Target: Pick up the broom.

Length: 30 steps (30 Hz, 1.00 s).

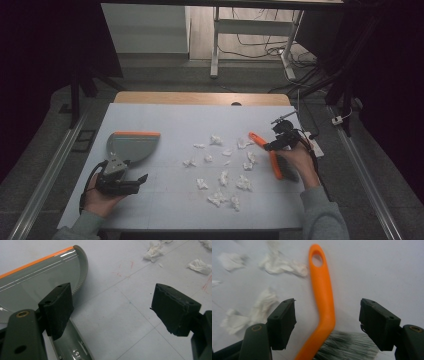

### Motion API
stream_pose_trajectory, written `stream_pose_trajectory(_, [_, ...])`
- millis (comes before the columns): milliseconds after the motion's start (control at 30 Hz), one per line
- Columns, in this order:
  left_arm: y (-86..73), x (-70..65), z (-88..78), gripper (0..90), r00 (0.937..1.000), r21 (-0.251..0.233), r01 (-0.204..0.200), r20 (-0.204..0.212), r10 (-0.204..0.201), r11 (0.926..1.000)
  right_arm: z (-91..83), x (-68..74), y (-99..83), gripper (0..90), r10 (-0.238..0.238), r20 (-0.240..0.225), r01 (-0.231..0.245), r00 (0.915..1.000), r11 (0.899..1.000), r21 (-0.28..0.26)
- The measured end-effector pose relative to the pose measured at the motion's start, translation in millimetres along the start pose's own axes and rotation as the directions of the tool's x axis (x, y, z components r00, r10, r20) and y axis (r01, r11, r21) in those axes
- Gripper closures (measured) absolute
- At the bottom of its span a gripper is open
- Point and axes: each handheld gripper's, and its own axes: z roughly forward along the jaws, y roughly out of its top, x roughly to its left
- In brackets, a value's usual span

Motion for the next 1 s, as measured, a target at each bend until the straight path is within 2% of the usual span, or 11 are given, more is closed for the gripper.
stream_pose_trajectory(67, [-0.2,0.2,-0.3,18.4,1.0,-0.003,0.004,0.0,-0.004,1.0,7.5,-5.1,-0.3,30.3,0.009,-0.004,-0.009,0.9999,0.999,0.039])
stream_pose_trajectory(367, [-0.5,0.3,-0.3,18.0,1.0,0.001,0.003,0.0,-0.003,1.0,17.9,-4.0,-0.3,35.9,-0.005,0.004,0.005,1.0,0.995,0.098])
stream_pose_trajectory(600, [-0.8,0.5,-0.2,17.7,1.0,0.003,0.003,-0.001,-0.003,1.0,24.5,-2.0,-0.6,54.9,-0.01,0.006,0.009,0.9999,0.987,0.163])
stream_pose_trajectory(700, [-0.9,0.8,-0.6,17.2,1.0,0.001,0.005,-0.002,-0.005,1.0,25.6,-3.3,-0.7,59.0,0.011,-0.021,-0.007,0.9997,0.985,0.17])
stream_pose_trajectory(767, [-1.2,1.0,-1.0,17.2,1.0,0.0,0.005,-0.003,-0.005,1.0,25.4,-3.8,-0.7,64.6,0.024,-0.007,-0.023,0.9997,0.985,0.171])
stream_pose_trajectory(867, [-1.4,0.9,-0.6,17.3,1.0,0.002,0.006,-0.003,-0.006,1.0,25.3,-8.1,-1.9,68.4,0.069,-0.014,-0.066,0.9975,0.985,0.158])
stream_pose_trajectory(1000, [-1.5,0.6,-0.9,17.4,1.0,0.001,0.005,-0.002,-0.005,1.0,24.5,-7.2,-2.0,68.9,0.058,-0.009,-0.056,0.9983,0.986,0.159])
